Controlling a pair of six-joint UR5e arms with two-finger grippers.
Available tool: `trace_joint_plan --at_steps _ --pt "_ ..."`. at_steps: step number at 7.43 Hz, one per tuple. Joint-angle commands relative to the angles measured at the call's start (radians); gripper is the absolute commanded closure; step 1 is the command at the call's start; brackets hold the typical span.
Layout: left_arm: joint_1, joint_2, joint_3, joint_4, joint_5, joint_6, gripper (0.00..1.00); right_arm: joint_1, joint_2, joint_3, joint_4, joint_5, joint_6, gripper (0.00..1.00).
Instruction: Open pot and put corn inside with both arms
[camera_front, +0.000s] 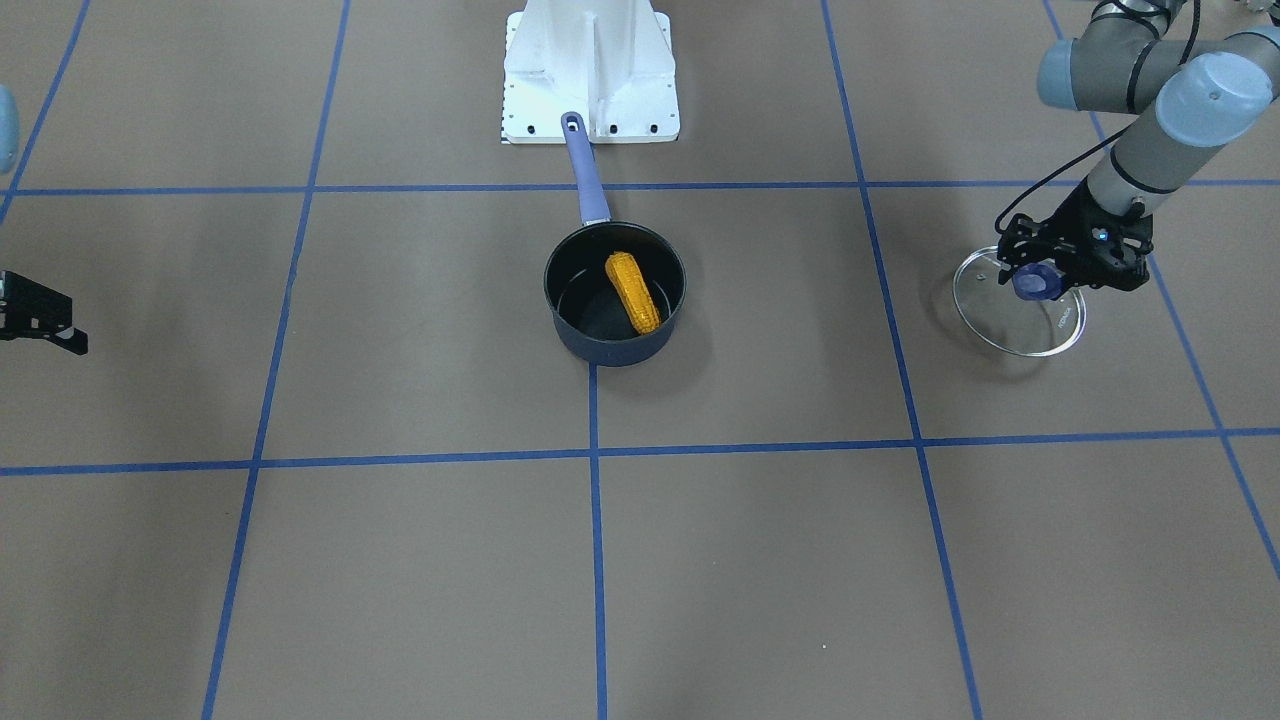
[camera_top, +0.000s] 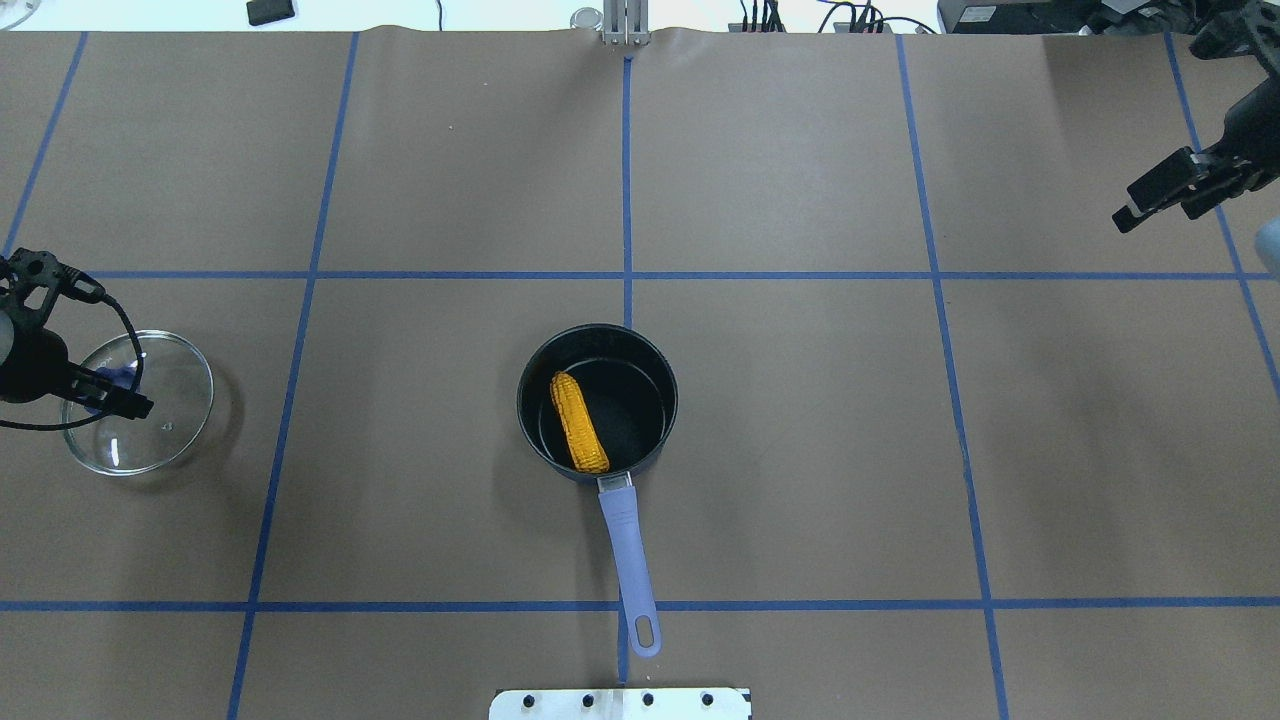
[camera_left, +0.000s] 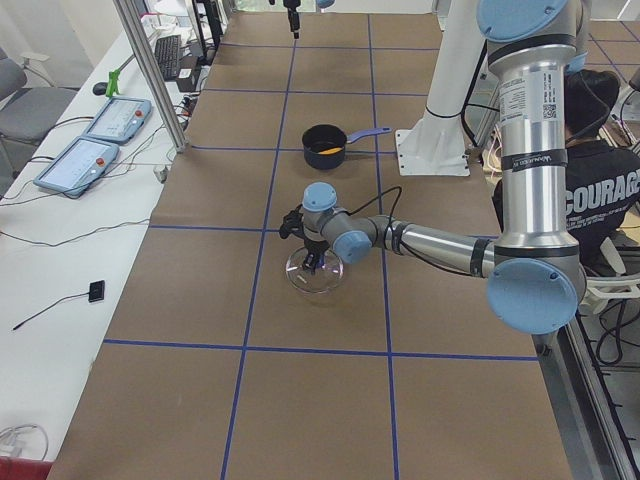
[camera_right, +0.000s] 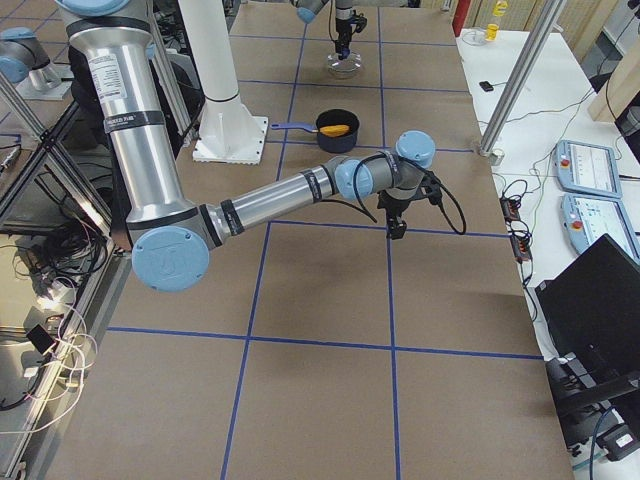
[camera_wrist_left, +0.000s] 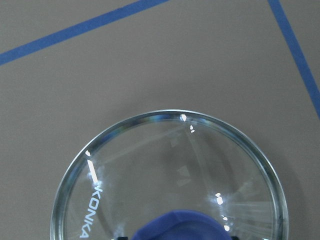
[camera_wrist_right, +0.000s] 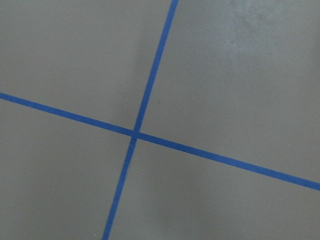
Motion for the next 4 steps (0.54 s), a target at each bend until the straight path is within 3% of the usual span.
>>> trace_joint_plan --at_steps 1,4 --pt "0.002 -0.015 0.014 0.001 0.0 0.0 0.35 0.018 -0.009 -0.012 0.001 0.013 -0.035 0.0" --pt "0.009 -0.047 0.049 0.0 0.0 0.0 0.35 0.021 -0.006 -0.016 0.001 0.015 -0.032 0.0"
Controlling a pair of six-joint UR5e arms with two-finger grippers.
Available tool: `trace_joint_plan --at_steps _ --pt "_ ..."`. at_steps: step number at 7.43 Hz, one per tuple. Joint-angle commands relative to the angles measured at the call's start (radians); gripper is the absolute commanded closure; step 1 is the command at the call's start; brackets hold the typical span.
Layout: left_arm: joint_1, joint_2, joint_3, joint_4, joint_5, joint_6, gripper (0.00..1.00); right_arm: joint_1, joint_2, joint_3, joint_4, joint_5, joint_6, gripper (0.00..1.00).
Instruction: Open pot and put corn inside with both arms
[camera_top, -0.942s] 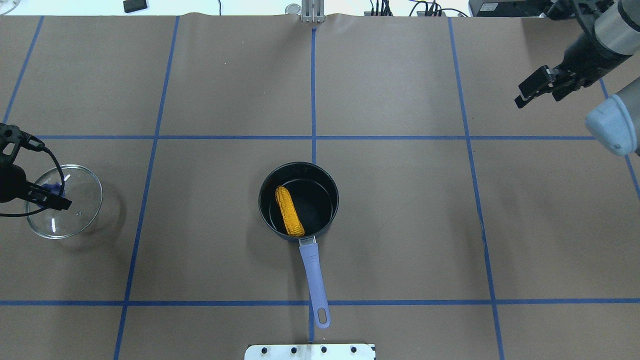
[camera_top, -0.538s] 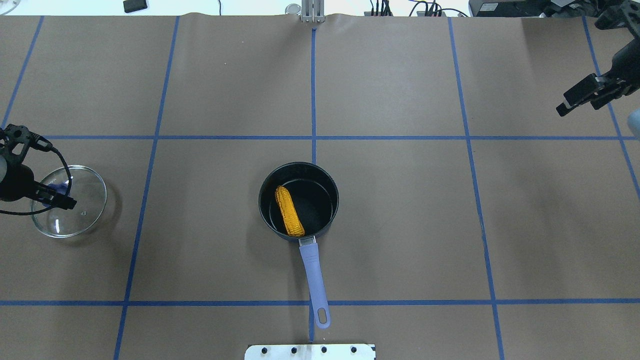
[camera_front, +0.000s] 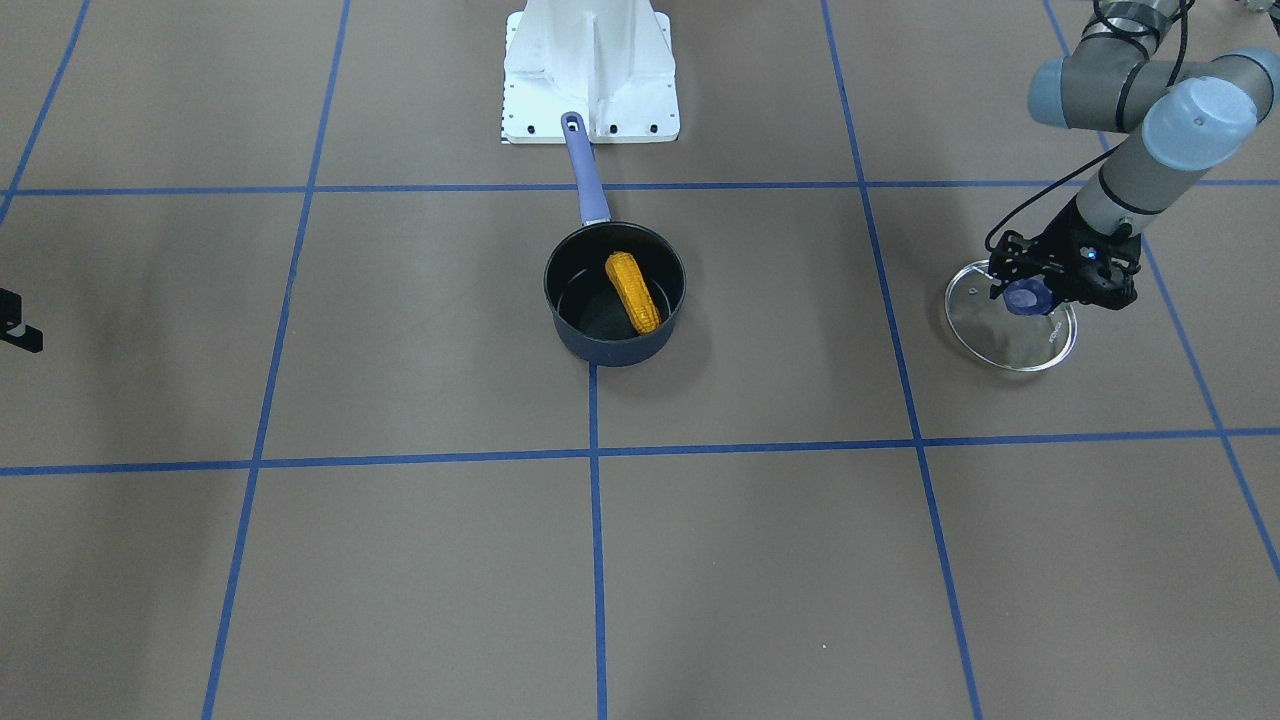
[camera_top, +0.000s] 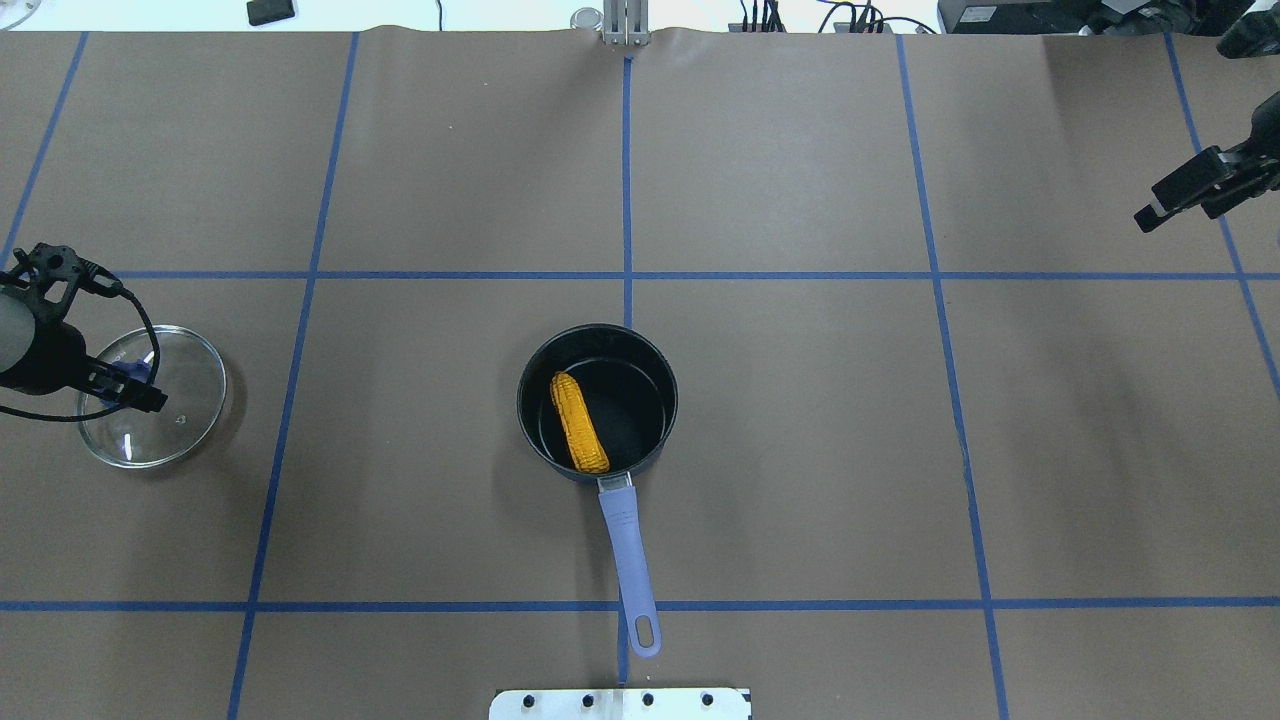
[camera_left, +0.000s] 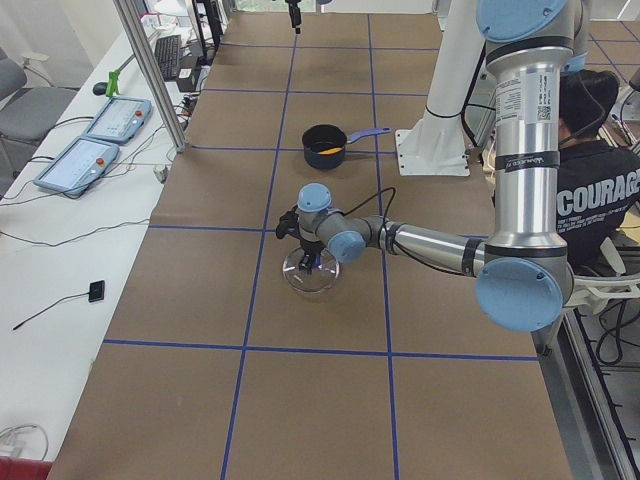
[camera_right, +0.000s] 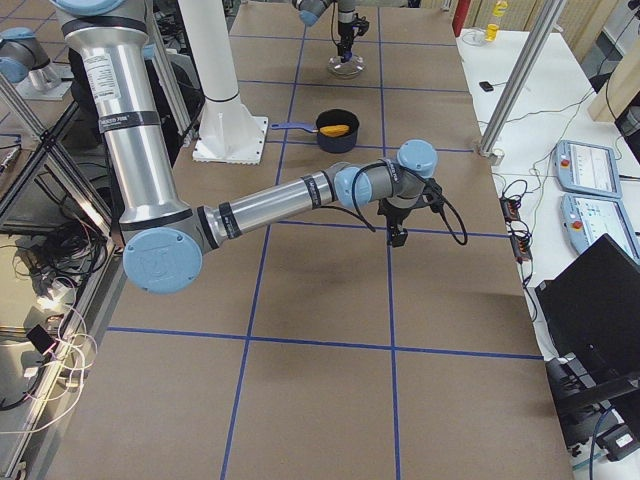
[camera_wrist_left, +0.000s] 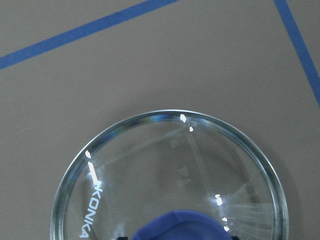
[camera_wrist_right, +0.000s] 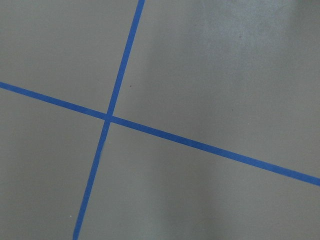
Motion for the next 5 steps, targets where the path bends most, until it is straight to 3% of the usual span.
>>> trace_joint_plan --at_steps 1,2,4,5 --pt "0.005 -0.011 0.014 -0.001 0.0 0.0 0.35 0.001 0.0 -0.001 0.0 -0.001 0.002 0.0" --pt "0.005 -0.011 0.014 -0.001 0.0 0.0 0.32 0.001 -0.001 -0.001 0.0 -0.001 0.004 0.0" --pt "0.006 -0.014 0.016 -0.001 0.0 0.0 0.03 0.001 -0.001 -0.001 0.0 -0.001 0.007 0.0" --pt "0.006 -0.014 0.014 -0.001 0.0 0.0 0.03 0.001 -0.001 -0.001 0.0 -0.001 0.01 0.0"
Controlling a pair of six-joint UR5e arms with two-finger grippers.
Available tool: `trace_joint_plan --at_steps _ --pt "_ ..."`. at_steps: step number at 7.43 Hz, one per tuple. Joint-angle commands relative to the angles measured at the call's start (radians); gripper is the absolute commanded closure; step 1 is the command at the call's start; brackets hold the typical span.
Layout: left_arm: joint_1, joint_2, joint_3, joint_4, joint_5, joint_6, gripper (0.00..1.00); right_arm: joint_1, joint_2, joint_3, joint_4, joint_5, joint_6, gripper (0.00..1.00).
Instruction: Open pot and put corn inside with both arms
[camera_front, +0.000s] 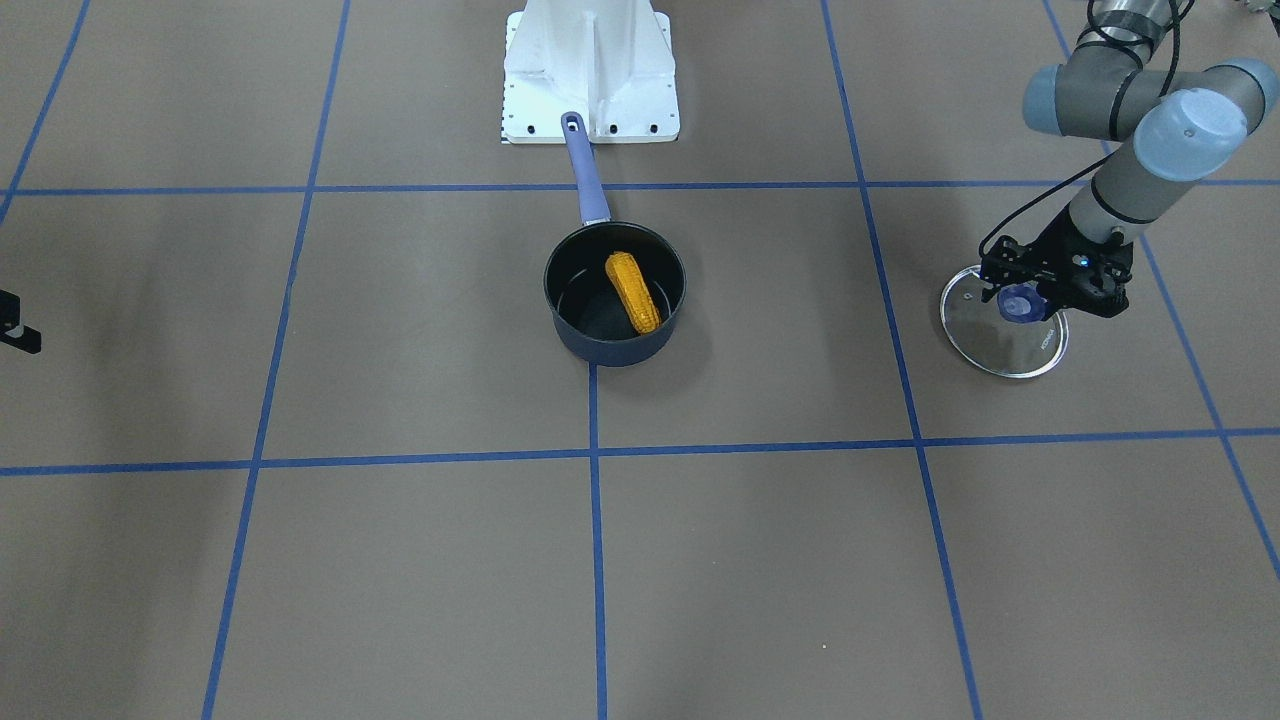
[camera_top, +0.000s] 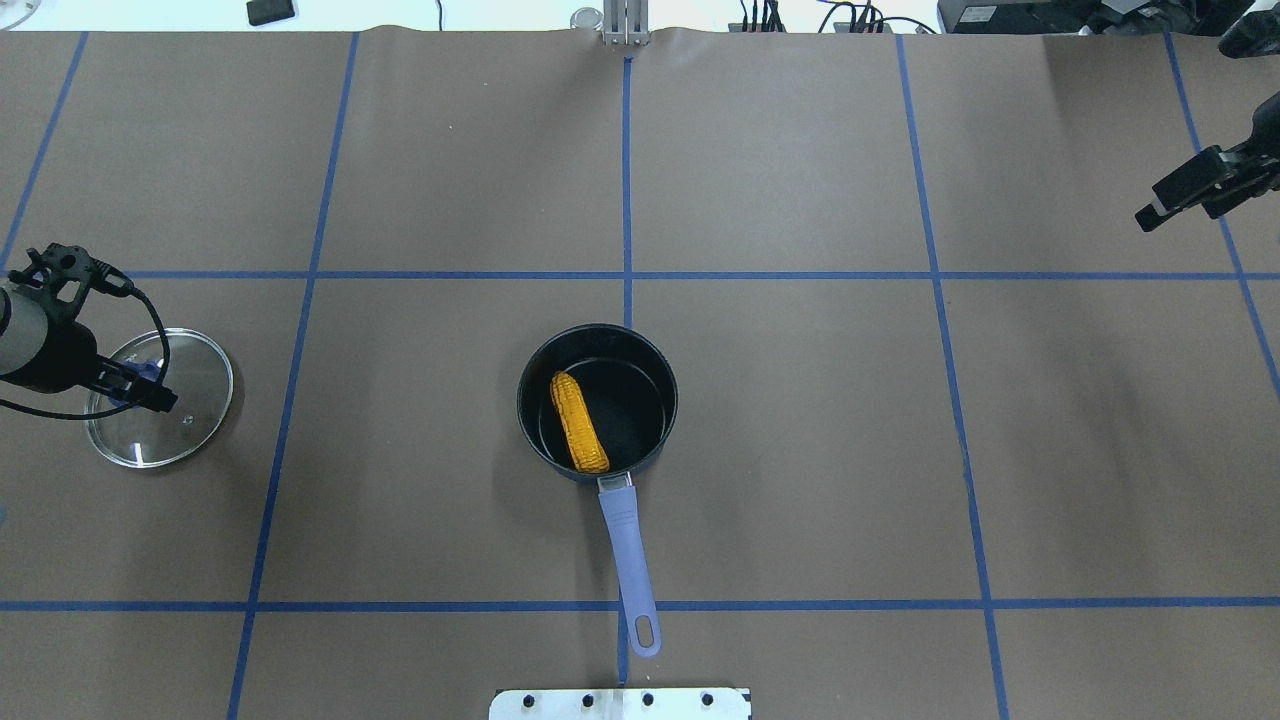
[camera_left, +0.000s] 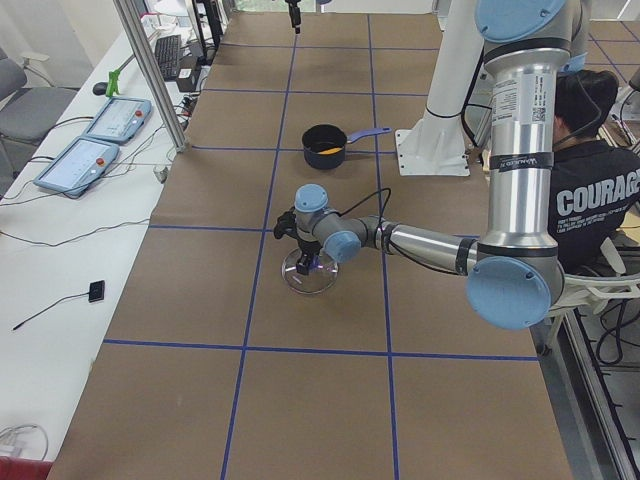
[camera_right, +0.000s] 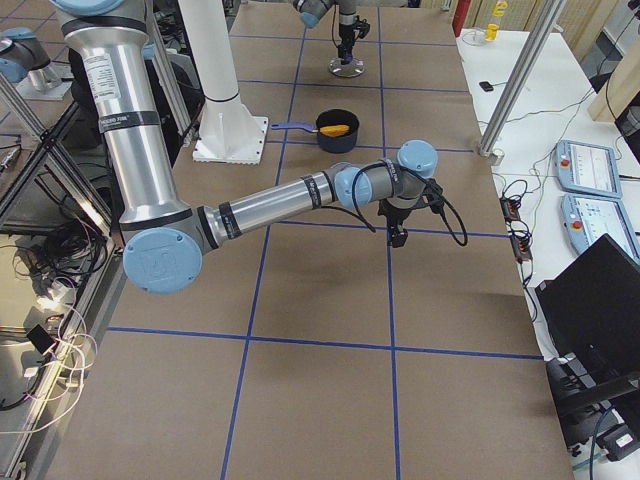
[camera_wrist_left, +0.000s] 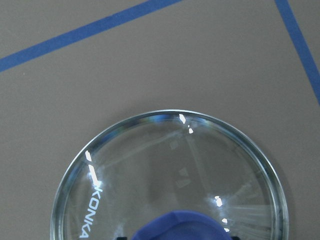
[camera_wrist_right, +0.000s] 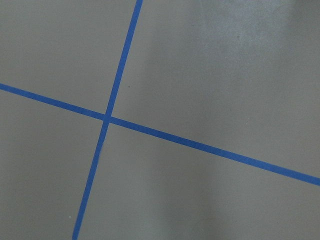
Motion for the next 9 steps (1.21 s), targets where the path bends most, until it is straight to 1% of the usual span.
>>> trace_joint_plan --at_steps 1,2,3,4,5,7,9 --pt "0.0 -0.001 -0.004 0.0 -0.001 -0.002 0.02 0.0 0.0 0.0 0.0 0.0 0.003 0.0" --pt "-0.001 -0.002 -0.019 0.0 -0.003 -0.002 0.02 0.0 -0.003 0.0 0.0 0.0 0.005 0.0" --pt "-0.006 -0.002 -0.039 0.011 -0.055 -0.002 0.02 0.0 -0.004 -0.008 0.0 -0.002 -0.003 0.0" --pt "-0.064 -0.001 -0.059 0.017 -0.142 0.0 0.02 0.0 -0.004 -0.013 0.001 -0.002 -0.006 0.0" --pt "-0.135 0.008 -0.08 0.018 -0.185 0.003 0.02 0.003 0.0 -0.026 0.001 -0.003 -0.012 0.0" --pt "-0.327 0.031 -0.076 0.02 -0.321 0.087 0.02 0.011 0.009 -0.069 0.027 -0.006 -0.015 0.0" --pt "-0.478 0.099 -0.073 0.02 -0.359 0.11 0.01 0.044 0.027 -0.076 0.02 -0.011 -0.021 0.0"
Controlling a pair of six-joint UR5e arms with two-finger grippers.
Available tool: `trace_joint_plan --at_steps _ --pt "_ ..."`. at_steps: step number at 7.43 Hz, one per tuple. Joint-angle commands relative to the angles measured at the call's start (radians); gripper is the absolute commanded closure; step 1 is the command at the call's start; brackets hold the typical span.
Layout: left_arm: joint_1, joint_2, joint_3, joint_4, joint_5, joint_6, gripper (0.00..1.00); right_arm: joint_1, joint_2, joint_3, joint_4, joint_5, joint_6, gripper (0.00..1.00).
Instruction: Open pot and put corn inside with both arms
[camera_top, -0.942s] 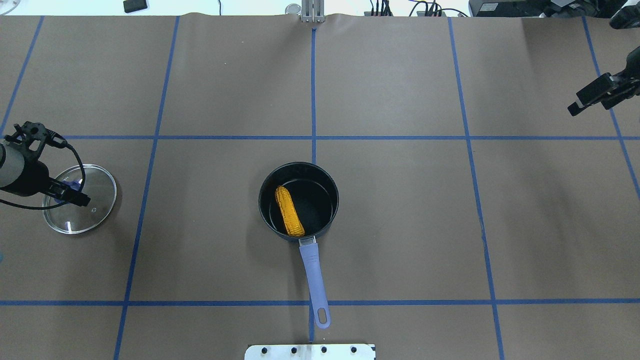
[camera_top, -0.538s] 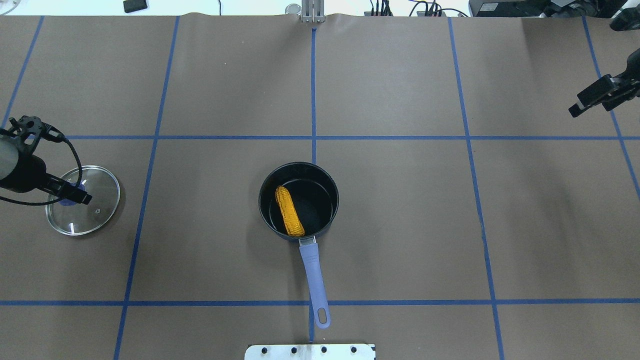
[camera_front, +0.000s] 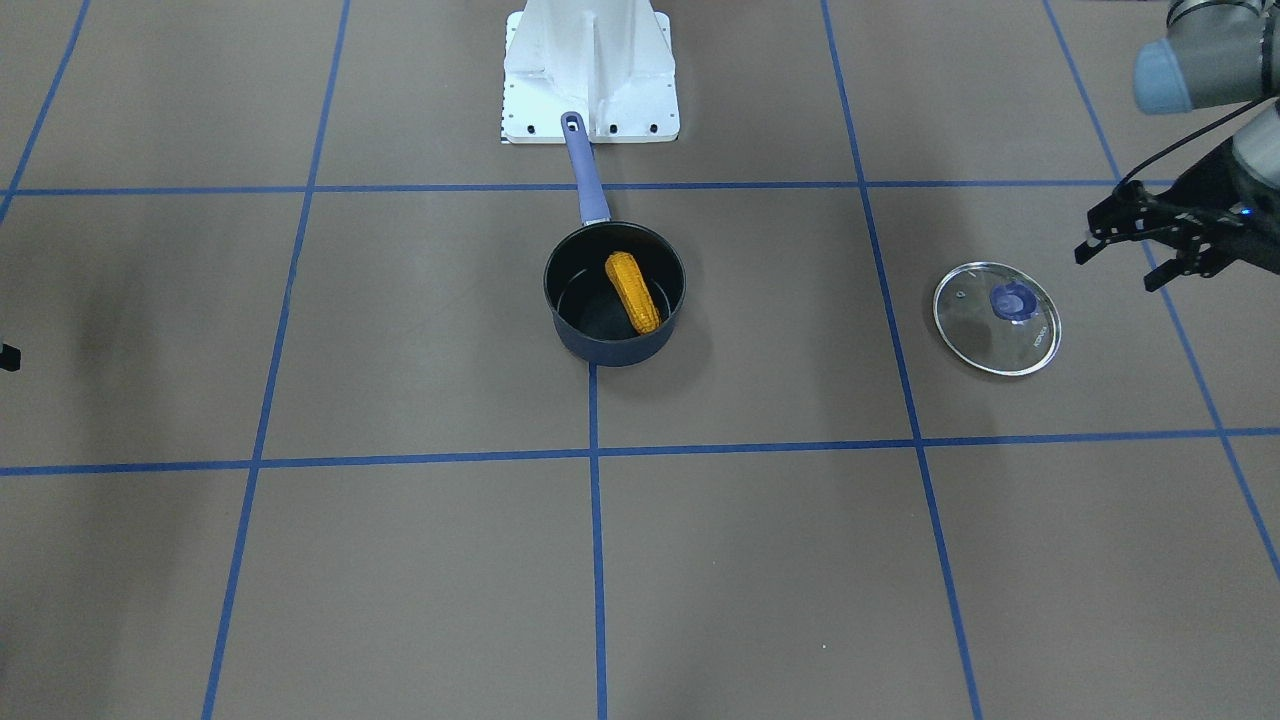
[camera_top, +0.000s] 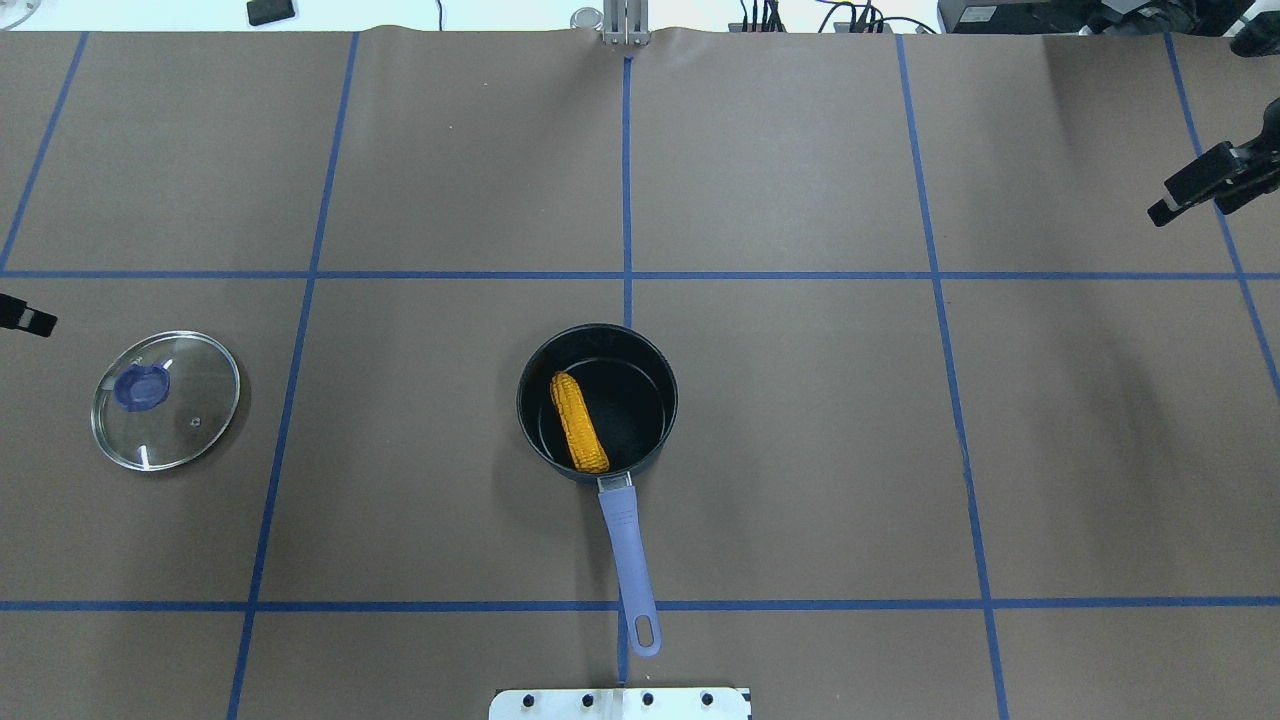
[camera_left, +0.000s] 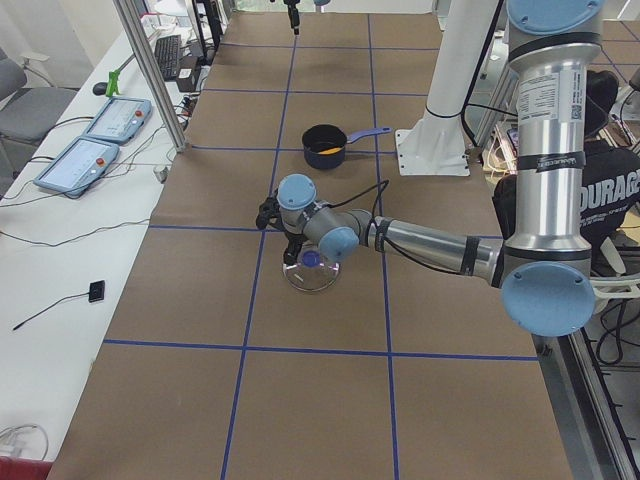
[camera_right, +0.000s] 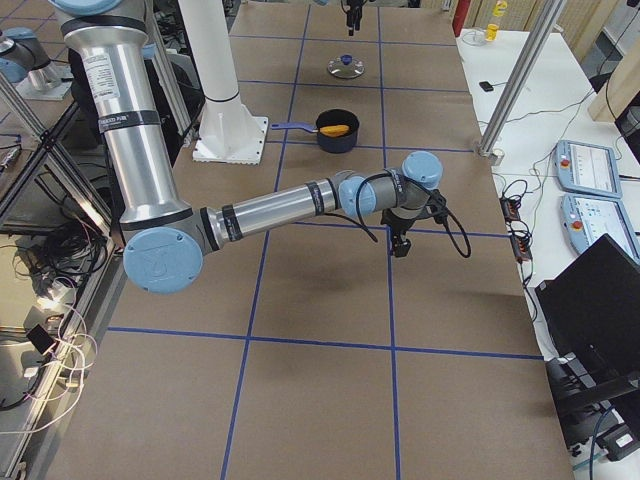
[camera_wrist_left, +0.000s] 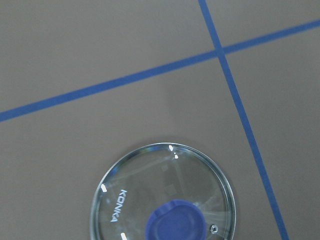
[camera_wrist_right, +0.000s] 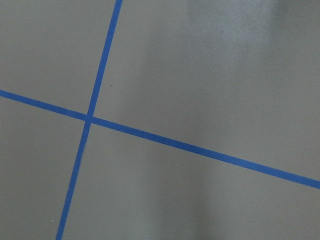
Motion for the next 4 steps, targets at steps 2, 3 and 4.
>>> trace_joint_plan --at_steps 2,3,4 --pt "-0.264 0.124 0.055 0.0 -0.043 0.184 0.01 0.056 0.013 -0.062 0.003 -0.003 0.004 0.0" --pt "-0.32 0.123 0.109 -0.001 -0.048 0.278 0.01 0.096 0.007 -0.09 0.003 -0.003 -0.007 0.0" --pt "-0.338 0.12 0.136 0.0 -0.048 0.317 0.0 0.117 -0.016 -0.095 0.003 -0.004 -0.005 0.0"
